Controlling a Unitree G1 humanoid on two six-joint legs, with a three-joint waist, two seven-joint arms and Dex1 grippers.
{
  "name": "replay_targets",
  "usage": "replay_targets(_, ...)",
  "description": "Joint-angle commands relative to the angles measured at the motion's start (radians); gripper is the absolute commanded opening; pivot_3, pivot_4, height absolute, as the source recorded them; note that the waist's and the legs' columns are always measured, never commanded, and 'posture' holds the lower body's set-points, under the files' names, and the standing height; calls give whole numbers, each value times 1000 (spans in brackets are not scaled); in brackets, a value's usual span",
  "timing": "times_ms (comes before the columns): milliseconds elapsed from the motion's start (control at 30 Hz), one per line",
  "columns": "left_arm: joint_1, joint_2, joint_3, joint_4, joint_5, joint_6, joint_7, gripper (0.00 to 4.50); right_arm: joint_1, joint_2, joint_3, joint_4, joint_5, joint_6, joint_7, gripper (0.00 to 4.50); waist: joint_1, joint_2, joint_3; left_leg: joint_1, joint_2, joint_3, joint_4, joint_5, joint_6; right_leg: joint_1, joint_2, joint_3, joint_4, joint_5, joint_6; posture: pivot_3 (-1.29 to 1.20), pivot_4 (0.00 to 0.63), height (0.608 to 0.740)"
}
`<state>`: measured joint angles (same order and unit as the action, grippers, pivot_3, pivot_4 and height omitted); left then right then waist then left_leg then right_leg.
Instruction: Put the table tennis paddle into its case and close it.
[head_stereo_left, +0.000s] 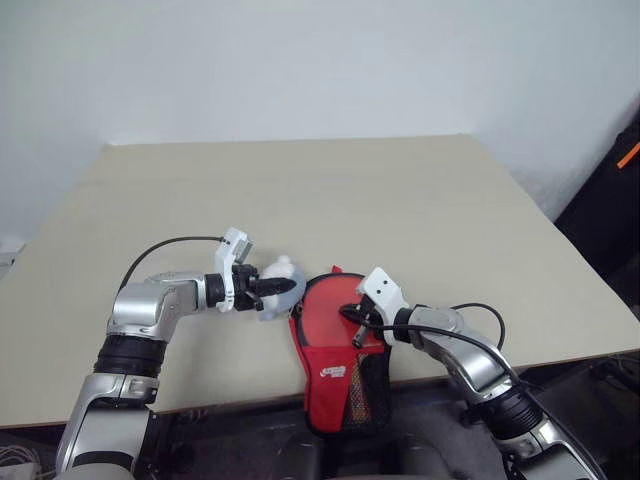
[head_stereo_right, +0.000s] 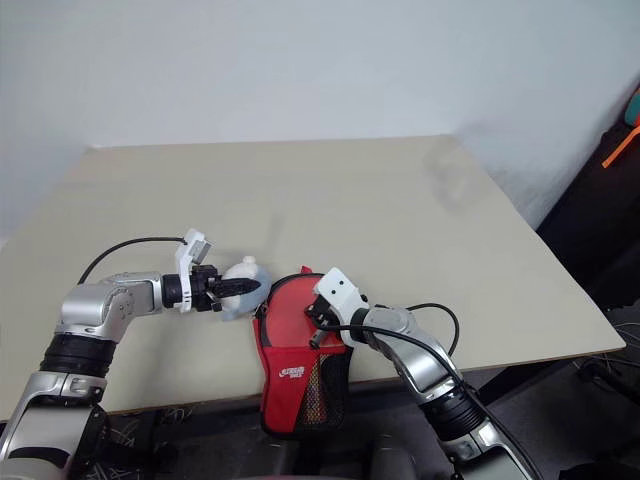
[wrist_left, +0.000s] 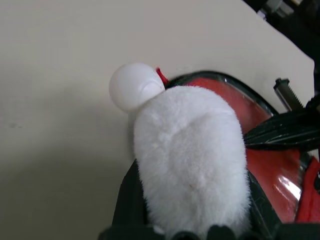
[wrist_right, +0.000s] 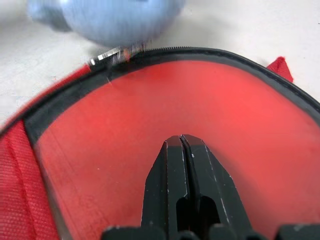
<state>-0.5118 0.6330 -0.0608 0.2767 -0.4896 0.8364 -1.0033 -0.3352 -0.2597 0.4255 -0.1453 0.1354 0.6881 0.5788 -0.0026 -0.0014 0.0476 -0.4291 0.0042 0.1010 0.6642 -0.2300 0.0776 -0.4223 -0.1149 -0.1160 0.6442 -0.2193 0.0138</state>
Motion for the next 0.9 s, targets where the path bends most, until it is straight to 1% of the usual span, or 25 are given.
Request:
replay_targets(33,-24,23,-17,-17,36,-41,-30,645,6,1,18,-13,-11,-4,6,0,0,0,0,0,0,0,0,0,0,0,0,0,0,0,0,0,0,715)
replay_targets(200,-10,67,-73,-23,92,-77,-89,645,3,-3,21,-10,-11,-10,11,0,0,0,0,0,1,0,0,0,0,0,1,0,0,0,0,0,0,715)
replay_targets(300,-14,96,-101,1,137,-124,-123,645,3,-3,27,-13,-11,-11,13,0,0,0,0,0,2,0,0,0,0,-1,2,0,0,0,-1,0,0,715)
replay_targets(333,-32,95,-99,35,155,-148,-120,645,2,-4,28,-13,-11,-12,14,0,0,0,0,0,2,0,0,0,0,-1,3,1,0,0,-1,0,0,715)
replay_targets(567,-129,54,-81,206,220,-244,-90,645,-1,-5,32,-10,-11,-16,19,0,1,0,0,0,9,0,2,0,1,-1,9,1,0,2,-4,0,0,715)
replay_targets(667,-189,16,-71,313,258,-300,-40,645,-2,-6,33,-12,-12,-17,21,0,5,0,0,0,9,0,3,0,2,-1,9,1,0,2,-4,0,0,715)
replay_targets(833,-264,-34,-69,444,299,-363,-10,645,0,-7,38,-13,-13,-18,22,0,13,0,0,-1,9,-2,3,1,13,-1,9,-1,0,4,-7,0,0,715)
replay_targets(900,-289,-52,-71,487,315,-382,1,645,0,-6,39,-14,-14,-18,22,0,16,0,0,-1,9,-2,3,1,14,0,8,-2,0,4,-8,0,0,715)
